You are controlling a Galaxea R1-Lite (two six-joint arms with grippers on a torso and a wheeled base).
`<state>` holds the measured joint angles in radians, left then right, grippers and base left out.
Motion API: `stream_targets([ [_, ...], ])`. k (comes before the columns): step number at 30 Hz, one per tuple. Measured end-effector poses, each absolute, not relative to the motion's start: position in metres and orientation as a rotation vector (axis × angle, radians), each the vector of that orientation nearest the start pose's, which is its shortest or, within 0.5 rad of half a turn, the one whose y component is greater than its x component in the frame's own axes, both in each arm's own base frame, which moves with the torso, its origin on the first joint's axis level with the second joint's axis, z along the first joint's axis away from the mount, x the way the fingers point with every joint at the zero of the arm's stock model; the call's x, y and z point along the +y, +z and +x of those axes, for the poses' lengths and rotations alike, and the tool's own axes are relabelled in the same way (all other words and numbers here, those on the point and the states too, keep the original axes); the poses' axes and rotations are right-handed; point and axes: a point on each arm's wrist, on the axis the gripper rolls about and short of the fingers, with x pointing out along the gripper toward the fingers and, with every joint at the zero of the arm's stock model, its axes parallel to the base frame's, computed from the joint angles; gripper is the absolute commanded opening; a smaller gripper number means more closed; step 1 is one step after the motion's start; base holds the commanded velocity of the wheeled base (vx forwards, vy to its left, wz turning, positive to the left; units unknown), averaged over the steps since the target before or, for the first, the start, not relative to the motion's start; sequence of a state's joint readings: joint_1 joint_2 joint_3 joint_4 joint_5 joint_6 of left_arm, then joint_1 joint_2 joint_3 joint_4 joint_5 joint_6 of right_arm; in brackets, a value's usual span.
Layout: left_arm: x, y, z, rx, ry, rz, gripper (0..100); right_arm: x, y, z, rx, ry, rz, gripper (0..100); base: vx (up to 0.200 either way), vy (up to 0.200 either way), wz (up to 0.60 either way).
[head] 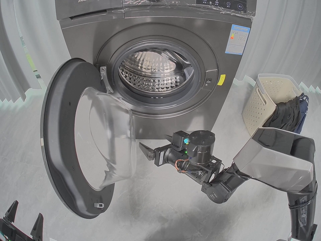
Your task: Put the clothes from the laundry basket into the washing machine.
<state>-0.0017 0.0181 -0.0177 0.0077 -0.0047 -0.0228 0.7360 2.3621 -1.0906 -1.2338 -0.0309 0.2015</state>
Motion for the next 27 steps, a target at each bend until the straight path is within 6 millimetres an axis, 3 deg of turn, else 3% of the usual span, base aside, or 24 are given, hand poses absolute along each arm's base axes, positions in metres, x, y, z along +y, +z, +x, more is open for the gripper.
stream_targets([
  [13, 0.000, 0.080, -0.023, 0.008, -0.006, -0.023, 100, 0.341, 0.050, 0.315, 0.086, 0.789, 0.189, 100, 0.000, 0.000, 0.00],
  [27, 0.000, 0.080, -0.023, 0.008, -0.006, -0.022, 100, 0.351, 0.057, 0.334, 0.095, 0.769, 0.188, 100, 0.000, 0.000, 0.00],
])
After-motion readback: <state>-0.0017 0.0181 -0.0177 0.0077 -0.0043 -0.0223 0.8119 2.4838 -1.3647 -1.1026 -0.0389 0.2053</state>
